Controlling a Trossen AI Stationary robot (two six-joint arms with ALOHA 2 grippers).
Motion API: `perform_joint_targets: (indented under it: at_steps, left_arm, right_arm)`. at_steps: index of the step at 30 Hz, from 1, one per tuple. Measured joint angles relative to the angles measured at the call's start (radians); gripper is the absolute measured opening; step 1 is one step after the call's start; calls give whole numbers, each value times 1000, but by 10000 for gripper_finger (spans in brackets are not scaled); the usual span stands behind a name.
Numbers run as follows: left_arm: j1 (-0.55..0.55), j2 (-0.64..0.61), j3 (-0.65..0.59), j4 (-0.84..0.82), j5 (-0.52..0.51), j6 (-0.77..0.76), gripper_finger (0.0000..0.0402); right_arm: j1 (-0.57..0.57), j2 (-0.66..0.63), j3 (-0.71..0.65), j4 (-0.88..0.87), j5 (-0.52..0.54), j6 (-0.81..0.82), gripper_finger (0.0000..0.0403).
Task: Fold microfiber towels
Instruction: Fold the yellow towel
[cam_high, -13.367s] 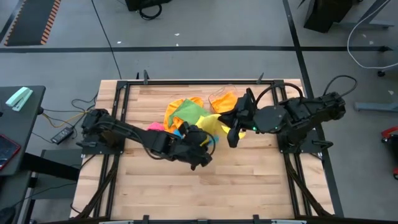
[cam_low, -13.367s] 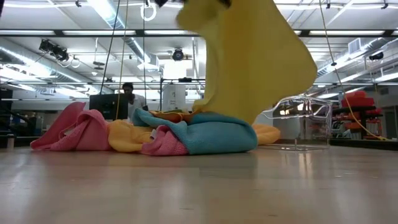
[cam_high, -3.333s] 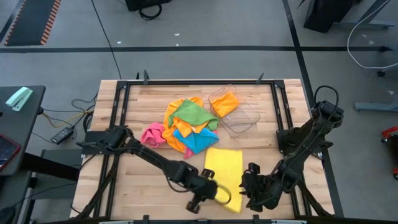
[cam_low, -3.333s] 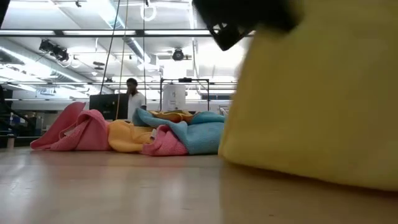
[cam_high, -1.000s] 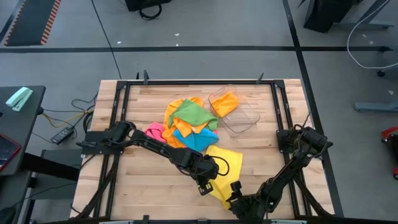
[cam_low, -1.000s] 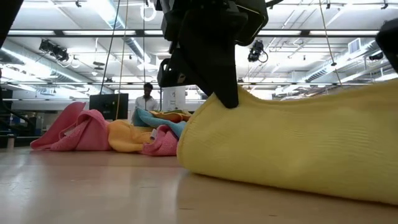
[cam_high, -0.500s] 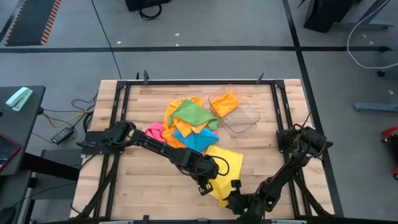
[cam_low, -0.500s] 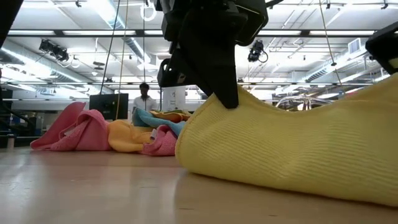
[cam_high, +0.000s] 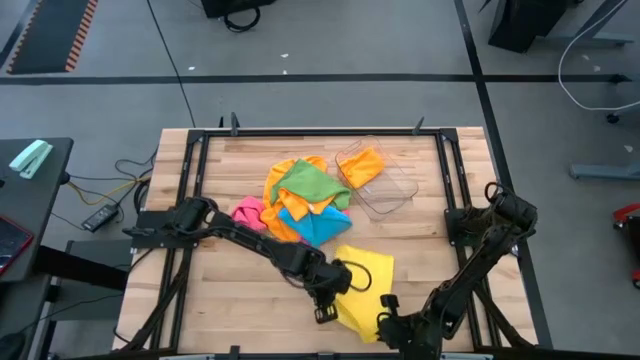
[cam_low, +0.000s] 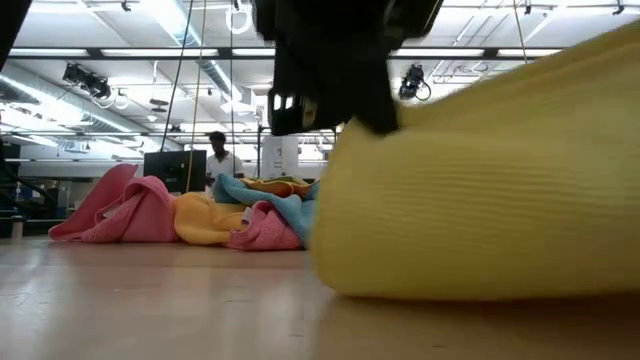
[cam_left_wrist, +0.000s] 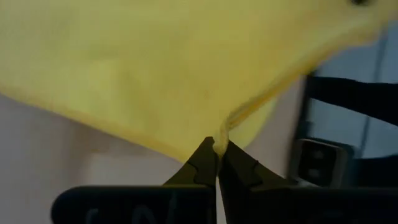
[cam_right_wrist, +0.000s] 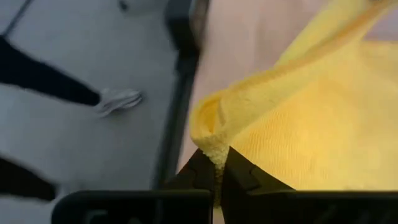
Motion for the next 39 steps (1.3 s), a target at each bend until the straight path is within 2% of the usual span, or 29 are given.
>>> perform_joint_targets:
  at_steps: [2,5,7,9,15,21,31,39]
  left_arm:
    - [-26,0,0,54,16,-27,13]
    - [-56,0,0,144,109,-80,30]
    - [-68,0,0,202,160,-98,33]
    - [-71,0,0,226,167,-93,28]
    - [-42,0,0,180,115,-50,10]
    - [-26,1,0,120,34,-35,34]
    - [-33,72,0,128,-2,-72,10]
    - [-32,72,0,134,-139,-21,32]
  right_arm:
    - [1,-2,0,16,-73,23,12]
    - [10,-4,26,42,-160,16,12]
    - [21,-6,45,44,-172,-12,12]
    - [27,-6,49,34,-165,-30,12]
    - [23,-6,49,-74,-85,47,12]
    - [22,-6,48,-175,-28,165,12]
    - [21,-6,-1,-205,-23,247,12]
    - [21,-5,-29,-206,-27,270,13]
